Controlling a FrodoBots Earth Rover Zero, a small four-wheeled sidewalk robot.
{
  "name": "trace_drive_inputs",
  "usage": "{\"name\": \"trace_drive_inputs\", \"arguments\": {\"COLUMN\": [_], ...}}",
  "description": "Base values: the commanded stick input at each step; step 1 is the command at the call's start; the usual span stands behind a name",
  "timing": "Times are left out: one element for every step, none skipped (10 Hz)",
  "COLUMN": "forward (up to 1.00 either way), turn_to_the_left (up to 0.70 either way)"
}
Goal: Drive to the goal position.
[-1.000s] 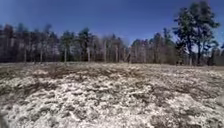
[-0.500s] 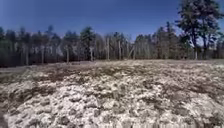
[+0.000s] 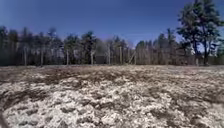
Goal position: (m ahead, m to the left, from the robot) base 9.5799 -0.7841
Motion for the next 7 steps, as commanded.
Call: {"name": "trace_drive_inputs", "arguments": {"forward": [0.7,0.7,0.7,0.7,0.7,0.7,0.7], "turn_to_the_left": [0.0,0.0,0.0,0.0,0.0,0.0,0.0]}}
